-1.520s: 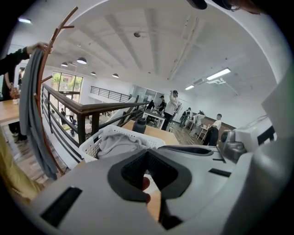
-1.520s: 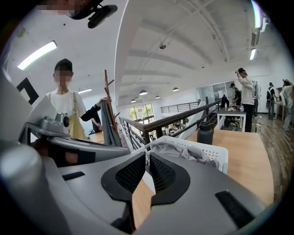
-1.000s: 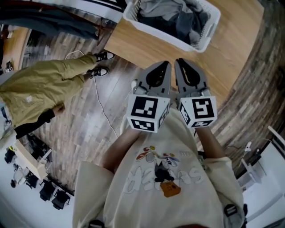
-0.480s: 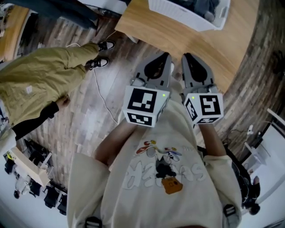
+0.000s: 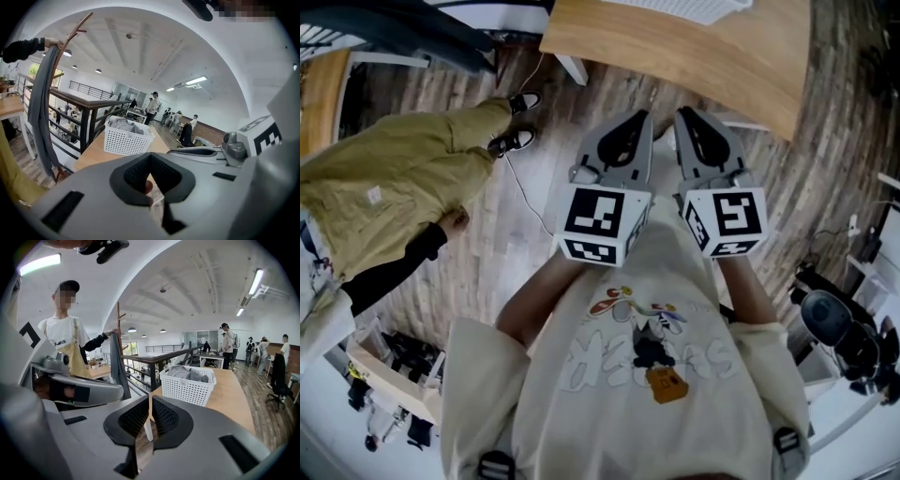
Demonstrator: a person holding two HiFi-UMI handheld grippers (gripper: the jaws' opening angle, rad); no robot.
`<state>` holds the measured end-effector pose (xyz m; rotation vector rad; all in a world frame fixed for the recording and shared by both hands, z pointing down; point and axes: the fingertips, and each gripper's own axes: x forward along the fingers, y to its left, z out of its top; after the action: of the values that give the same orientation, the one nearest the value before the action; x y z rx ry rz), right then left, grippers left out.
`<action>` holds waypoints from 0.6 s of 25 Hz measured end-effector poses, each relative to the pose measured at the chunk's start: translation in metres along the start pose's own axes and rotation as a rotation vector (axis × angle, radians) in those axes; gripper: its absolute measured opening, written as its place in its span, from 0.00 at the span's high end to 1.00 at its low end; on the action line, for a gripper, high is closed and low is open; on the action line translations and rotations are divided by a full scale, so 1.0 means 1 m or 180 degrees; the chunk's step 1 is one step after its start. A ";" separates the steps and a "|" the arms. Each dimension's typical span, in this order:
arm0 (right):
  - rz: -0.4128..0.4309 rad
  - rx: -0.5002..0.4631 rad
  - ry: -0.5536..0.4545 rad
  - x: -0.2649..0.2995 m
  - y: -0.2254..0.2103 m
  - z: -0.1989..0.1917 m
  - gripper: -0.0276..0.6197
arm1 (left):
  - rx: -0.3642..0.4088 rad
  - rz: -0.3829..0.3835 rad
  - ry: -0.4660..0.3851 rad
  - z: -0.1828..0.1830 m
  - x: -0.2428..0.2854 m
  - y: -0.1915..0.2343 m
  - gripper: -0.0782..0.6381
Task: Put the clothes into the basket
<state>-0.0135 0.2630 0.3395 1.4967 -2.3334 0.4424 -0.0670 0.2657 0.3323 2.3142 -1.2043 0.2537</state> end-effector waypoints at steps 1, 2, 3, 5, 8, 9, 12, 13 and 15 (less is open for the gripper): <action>-0.0014 -0.0018 0.0031 -0.003 0.003 -0.004 0.90 | 0.0012 -0.0004 0.0013 -0.003 -0.002 0.000 0.89; -0.0004 -0.0020 0.0015 -0.007 0.007 -0.004 0.90 | 0.0028 -0.0005 0.0016 -0.005 -0.005 -0.002 0.89; 0.0029 -0.0002 -0.0034 -0.013 0.011 -0.001 0.90 | 0.0047 -0.0001 0.0007 -0.005 -0.008 -0.006 0.89; 0.0109 0.0041 -0.0114 -0.028 0.018 0.004 0.91 | 0.0074 0.0019 -0.0029 -0.002 -0.015 -0.017 0.89; 0.0159 0.0018 -0.0048 -0.043 0.025 0.003 0.92 | -0.0017 0.0054 -0.0058 -0.001 -0.026 -0.031 0.89; 0.0174 -0.0014 -0.0027 -0.047 0.026 0.002 0.92 | -0.0058 0.0077 -0.0077 -0.001 -0.029 -0.034 0.89; 0.0211 -0.0072 -0.0091 -0.055 0.025 0.007 0.92 | -0.0046 0.0121 -0.0139 0.002 -0.037 -0.041 0.89; 0.0217 -0.0052 -0.0122 -0.058 0.025 0.008 0.92 | -0.0018 0.0117 -0.0142 0.002 -0.040 -0.043 0.89; 0.0235 -0.0002 -0.0142 -0.064 0.027 0.007 0.92 | 0.0007 0.0095 -0.0123 -0.004 -0.045 -0.049 0.89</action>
<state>-0.0139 0.3225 0.3030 1.4379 -2.4296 0.4309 -0.0539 0.3229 0.3005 2.3142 -1.2589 0.2221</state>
